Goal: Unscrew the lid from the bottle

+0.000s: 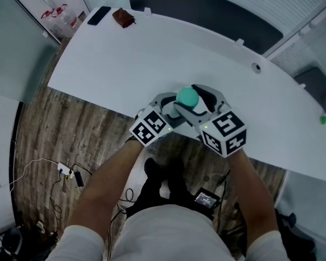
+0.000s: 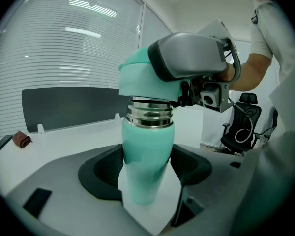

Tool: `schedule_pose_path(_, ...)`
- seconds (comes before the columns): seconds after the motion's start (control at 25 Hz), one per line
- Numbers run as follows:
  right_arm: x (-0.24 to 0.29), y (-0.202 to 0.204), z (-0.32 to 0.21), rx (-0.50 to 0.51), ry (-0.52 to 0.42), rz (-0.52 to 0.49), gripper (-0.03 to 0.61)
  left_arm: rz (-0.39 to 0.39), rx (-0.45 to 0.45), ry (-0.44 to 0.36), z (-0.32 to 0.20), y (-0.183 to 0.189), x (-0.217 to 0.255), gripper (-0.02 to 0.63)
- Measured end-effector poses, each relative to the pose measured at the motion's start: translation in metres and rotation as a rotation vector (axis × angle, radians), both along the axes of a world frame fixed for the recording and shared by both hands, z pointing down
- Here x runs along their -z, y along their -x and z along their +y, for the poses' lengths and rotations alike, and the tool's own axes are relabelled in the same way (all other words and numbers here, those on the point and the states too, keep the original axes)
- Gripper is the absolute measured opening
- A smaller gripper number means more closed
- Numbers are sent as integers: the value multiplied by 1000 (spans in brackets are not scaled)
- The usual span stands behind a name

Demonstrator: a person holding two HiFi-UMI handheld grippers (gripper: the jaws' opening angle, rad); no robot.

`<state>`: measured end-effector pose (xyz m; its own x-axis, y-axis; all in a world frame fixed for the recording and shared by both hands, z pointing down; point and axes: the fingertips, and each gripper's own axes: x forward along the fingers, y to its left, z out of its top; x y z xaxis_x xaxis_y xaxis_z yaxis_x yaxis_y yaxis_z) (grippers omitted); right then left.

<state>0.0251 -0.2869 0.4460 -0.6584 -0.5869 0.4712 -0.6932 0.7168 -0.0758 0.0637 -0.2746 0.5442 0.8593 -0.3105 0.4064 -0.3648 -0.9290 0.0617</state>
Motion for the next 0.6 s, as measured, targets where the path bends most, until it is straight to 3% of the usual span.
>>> schedule_pose_path(0.6, 25, -7, -3, -34, -34, -40, 305, 26, 5, -41, 1, 9, 27, 314)
